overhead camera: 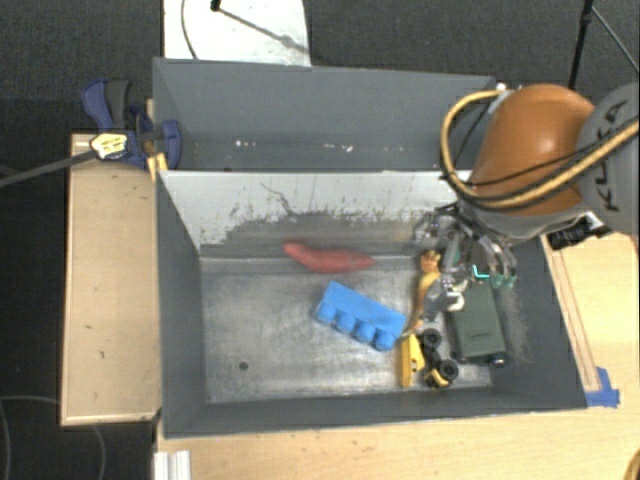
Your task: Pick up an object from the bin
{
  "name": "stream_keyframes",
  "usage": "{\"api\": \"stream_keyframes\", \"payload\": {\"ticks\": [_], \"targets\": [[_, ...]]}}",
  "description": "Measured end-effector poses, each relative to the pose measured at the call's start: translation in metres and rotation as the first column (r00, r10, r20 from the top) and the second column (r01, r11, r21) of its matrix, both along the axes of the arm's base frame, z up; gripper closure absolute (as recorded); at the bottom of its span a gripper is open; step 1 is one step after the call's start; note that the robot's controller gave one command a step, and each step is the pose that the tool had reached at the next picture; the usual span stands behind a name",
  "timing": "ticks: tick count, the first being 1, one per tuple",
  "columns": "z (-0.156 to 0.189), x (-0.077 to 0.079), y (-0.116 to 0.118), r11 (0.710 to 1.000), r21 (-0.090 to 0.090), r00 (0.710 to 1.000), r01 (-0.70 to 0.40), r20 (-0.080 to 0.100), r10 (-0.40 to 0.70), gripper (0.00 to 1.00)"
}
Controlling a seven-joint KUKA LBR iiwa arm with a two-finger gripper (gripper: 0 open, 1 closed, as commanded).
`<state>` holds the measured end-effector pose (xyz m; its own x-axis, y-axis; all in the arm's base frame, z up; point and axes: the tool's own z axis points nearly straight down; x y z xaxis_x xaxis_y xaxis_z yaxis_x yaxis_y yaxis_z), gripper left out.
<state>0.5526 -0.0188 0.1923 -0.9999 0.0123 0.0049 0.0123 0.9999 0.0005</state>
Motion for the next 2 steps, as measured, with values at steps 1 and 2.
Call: {"api": "stream_keyframes", "payload": {"ticks": [1, 2], "targets": [[0.004, 0.002, 0.000, 1.000, 0.000, 1.000, 0.000, 0.008, 0.000, 0.00], [-0.066, -0.002, 0.030, 1.000, 0.000, 1.000, 0.019, 0.013, -0.019, 0.00]]}}
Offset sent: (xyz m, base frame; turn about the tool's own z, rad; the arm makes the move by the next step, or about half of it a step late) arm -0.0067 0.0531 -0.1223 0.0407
